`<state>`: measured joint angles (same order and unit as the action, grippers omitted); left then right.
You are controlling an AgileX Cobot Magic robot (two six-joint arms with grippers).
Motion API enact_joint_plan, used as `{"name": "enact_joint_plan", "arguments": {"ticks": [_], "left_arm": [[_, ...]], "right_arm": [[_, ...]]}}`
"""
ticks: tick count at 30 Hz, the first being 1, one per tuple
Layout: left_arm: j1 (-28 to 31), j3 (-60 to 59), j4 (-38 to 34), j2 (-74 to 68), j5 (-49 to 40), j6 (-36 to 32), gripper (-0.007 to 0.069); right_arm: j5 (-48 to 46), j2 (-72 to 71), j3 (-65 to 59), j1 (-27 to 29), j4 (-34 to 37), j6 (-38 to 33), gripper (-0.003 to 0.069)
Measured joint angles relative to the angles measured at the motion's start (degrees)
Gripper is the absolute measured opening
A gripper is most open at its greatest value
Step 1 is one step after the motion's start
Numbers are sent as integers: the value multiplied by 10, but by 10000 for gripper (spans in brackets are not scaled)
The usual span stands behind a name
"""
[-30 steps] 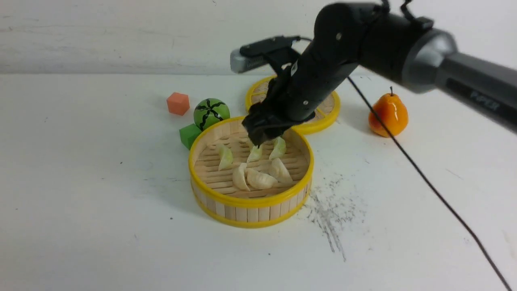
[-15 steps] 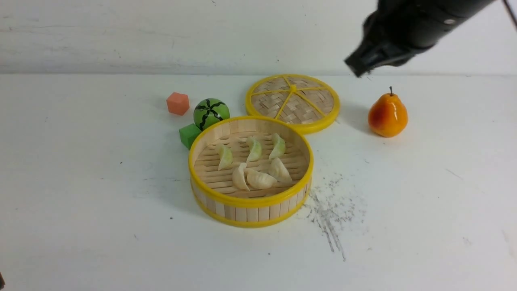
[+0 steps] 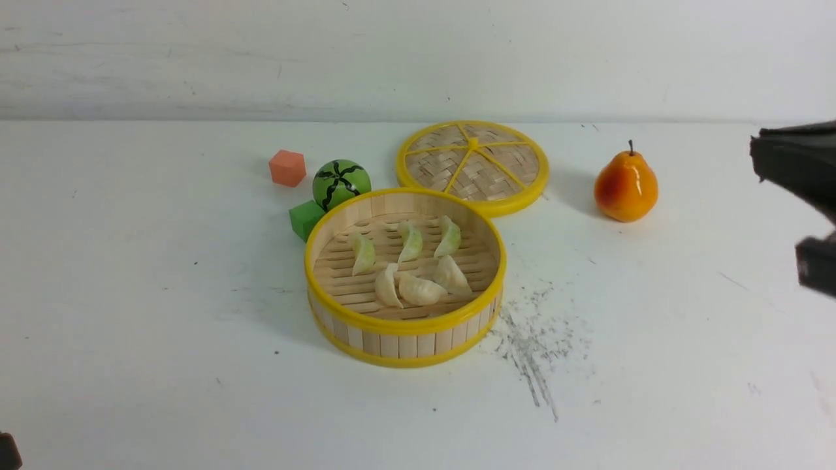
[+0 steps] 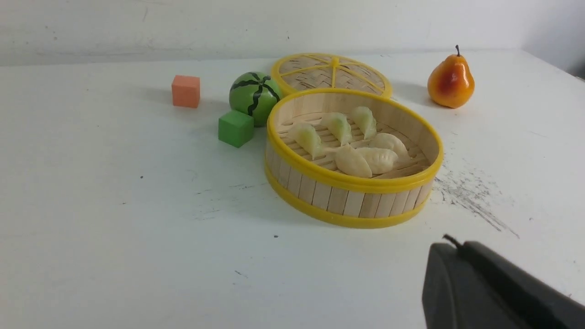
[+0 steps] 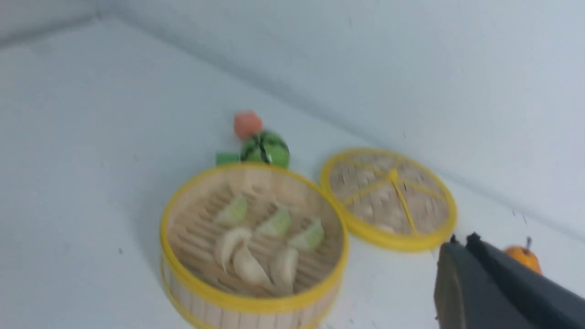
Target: Put the dumplings into the steamer on the white table.
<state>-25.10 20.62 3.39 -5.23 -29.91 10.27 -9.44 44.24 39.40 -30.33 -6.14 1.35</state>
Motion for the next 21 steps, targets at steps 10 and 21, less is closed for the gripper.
{"name": "enact_joint_plan", "arguments": {"ticks": [10, 21], "left_arm": [[0, 0, 12, 0, 4, 0, -13], [0, 0, 13, 0, 4, 0, -13]], "right_arm": [[339, -15, -247, 0, -4, 10, -3], [357, -15, -250, 0, -7, 10, 3]]}}
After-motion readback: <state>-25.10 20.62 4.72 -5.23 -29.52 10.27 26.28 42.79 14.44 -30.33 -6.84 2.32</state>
